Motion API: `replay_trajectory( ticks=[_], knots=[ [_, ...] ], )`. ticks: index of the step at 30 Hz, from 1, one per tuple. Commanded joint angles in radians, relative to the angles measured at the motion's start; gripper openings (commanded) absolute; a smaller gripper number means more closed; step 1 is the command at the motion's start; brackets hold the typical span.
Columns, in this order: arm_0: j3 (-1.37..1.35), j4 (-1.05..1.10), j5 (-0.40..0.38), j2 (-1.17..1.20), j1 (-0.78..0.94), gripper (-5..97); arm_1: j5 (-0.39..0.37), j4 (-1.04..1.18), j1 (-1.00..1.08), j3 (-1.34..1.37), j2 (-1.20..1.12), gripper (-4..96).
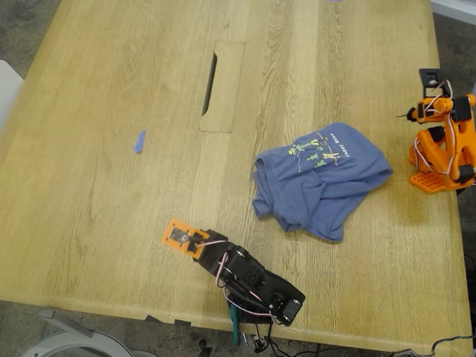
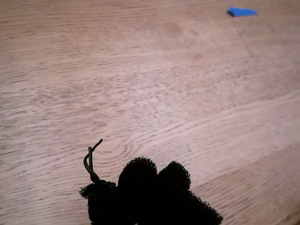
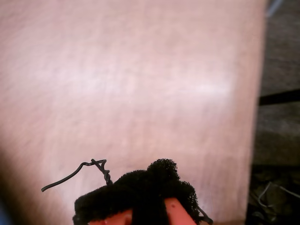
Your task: Fold a T-shirt
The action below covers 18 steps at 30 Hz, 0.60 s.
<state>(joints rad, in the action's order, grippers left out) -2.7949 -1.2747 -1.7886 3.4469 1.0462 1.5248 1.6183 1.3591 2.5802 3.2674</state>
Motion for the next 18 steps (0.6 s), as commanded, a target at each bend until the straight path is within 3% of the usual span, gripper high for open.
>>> replay_trajectory(
  ticks=[1,5,8,18],
  knots=[
    [-0.011,-0.040,-0.003,0.094,0.060,0,0.046,0.031,0.144,0.040,0.129,0.0],
    [-0.049,-0.078,-0.006,0.163,0.101,0,0.080,0.021,0.230,0.044,0.138,0.0],
    [-0.074,0.015,-0.002,0.163,0.161,0,0.087,0.008,0.279,0.057,0.138,0.0],
    [-0.164,0.132,0.031,0.164,0.400,0,0.063,-0.149,0.497,0.222,0.140,0.0]
  ],
)
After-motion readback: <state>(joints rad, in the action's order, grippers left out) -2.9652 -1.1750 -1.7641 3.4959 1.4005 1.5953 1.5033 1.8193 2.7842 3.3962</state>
